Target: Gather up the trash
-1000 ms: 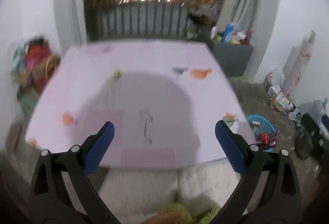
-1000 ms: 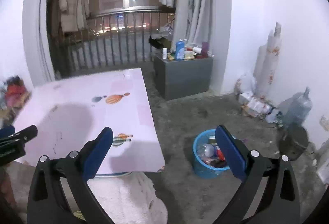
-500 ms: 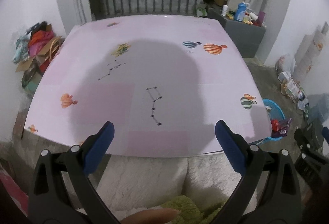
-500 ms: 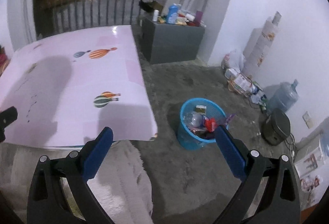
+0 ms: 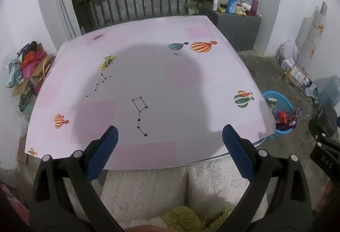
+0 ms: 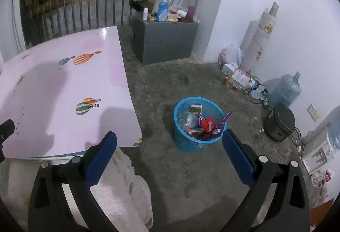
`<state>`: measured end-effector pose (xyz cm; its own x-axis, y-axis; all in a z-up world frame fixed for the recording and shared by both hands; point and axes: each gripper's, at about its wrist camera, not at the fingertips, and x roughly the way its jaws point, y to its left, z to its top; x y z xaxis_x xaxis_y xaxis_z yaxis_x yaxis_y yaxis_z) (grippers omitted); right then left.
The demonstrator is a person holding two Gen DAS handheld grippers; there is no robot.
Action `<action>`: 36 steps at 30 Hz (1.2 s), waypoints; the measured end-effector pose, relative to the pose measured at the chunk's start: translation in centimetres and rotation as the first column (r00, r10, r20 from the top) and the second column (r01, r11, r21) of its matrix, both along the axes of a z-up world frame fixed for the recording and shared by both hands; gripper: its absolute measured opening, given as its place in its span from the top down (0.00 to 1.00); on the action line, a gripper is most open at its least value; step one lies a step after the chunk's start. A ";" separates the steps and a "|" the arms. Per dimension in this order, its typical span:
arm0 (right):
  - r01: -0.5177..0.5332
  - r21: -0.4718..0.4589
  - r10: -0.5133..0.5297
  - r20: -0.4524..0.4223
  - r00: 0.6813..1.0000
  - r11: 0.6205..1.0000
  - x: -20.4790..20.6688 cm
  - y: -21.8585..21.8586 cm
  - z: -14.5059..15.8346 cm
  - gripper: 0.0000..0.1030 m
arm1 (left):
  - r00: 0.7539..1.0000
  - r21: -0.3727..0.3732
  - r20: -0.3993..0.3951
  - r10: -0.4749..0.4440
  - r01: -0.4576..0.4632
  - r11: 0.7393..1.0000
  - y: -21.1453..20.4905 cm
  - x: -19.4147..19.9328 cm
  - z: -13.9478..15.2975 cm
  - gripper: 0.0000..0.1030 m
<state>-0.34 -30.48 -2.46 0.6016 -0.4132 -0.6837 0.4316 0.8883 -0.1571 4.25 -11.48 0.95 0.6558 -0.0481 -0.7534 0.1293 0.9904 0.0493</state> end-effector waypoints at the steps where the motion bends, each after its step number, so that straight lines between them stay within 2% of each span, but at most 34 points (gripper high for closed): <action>1: -0.001 -0.002 0.001 0.002 1.000 1.000 0.0 0.0 0.0 0.06 | 1.000 0.000 0.000 0.000 0.000 1.000 0.0 0.0 0.0 0.09; 36: -0.015 -0.018 0.015 0.014 1.000 1.000 0.2 0.2 0.3 0.06 | 1.000 -0.003 -0.011 -0.002 0.002 1.000 0.3 -0.4 -0.4 0.09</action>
